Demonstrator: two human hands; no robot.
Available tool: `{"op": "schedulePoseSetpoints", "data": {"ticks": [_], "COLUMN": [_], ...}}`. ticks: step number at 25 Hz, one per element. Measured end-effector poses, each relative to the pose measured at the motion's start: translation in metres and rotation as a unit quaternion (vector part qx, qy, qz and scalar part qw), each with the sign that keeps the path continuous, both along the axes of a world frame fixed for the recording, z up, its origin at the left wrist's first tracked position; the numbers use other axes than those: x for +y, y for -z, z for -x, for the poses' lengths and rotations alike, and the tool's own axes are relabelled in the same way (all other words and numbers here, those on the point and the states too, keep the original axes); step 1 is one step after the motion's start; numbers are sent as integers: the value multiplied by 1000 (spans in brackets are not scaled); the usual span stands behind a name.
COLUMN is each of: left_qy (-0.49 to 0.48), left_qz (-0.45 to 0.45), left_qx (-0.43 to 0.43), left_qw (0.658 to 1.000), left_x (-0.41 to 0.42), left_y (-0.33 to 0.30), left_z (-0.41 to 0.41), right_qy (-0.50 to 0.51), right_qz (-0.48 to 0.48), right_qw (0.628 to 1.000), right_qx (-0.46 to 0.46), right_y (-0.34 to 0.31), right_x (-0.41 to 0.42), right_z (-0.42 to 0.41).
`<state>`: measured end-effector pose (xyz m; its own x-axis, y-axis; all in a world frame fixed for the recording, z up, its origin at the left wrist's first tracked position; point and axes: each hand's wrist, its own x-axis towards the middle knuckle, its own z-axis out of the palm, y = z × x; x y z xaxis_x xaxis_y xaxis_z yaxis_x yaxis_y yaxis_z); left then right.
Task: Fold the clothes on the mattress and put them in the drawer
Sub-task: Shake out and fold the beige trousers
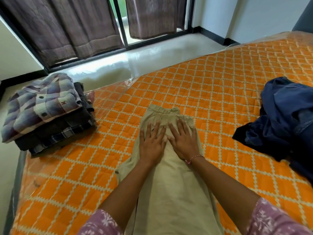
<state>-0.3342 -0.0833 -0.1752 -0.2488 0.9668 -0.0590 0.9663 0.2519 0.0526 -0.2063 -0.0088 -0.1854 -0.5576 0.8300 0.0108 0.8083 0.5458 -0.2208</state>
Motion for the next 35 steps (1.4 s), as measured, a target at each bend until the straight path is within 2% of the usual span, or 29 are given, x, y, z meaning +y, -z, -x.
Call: {"op": "schedulePoseSetpoints", "data": {"ticks": [3,5,7,10,14,17,19,23,25,27,28,30,31,32,34,35], "left_qy": [20,-47,-150,-182,-112,-20,91,222,228,191,138,63,74,81,80,81], "left_qz": [39,44,40,-6,24,57,55,75,102,140,189,194,239,279,281,248], "left_qx": [-21,-32,-91,-137,-84,-112,-91,-18,2,-71,-168,-337,-388,-456,-592,-645], "left_qw": [999,997,984,974,990,992,990,972,968,969,958,919,887,842,751,719], "left_x": [0,-4,-24,-87,-139,-163,-196,-264,-271,-267,-267,-267,-265,-262,-270,-278], "left_y": [2,-10,-21,-6,3,-11,-8,7,4,-18,-38,-75,-88,-107,-144,-151], "left_z": [4,-20,-57,-93,-79,-73,-76,-72,-68,-77,-81,-71,-64,-56,-40,-34], "right_qy": [-1,50,113,151,115,87,0,-196,-224,-215,-203,-182,-184,-177,-107,-63], "right_qz": [38,57,98,113,121,96,50,30,25,6,38,148,235,320,451,508], "right_qw": [999,996,988,982,985,990,998,970,958,961,965,965,948,926,885,859], "right_qx": [-38,-35,-26,-18,-43,-49,-42,-141,-178,-176,-164,-120,-108,-96,-42,-4], "right_y": [-3,-12,-20,-16,-14,-24,-28,-13,-21,-42,-61,-98,-116,-135,-171,-183], "right_x": [6,-13,-47,-107,-126,-132,-166,-235,-238,-239,-239,-233,-229,-227,-221,-215], "right_z": [-6,0,-4,-38,-69,-74,-92,-156,-166,-160,-155,-146,-146,-147,-154,-158]}}
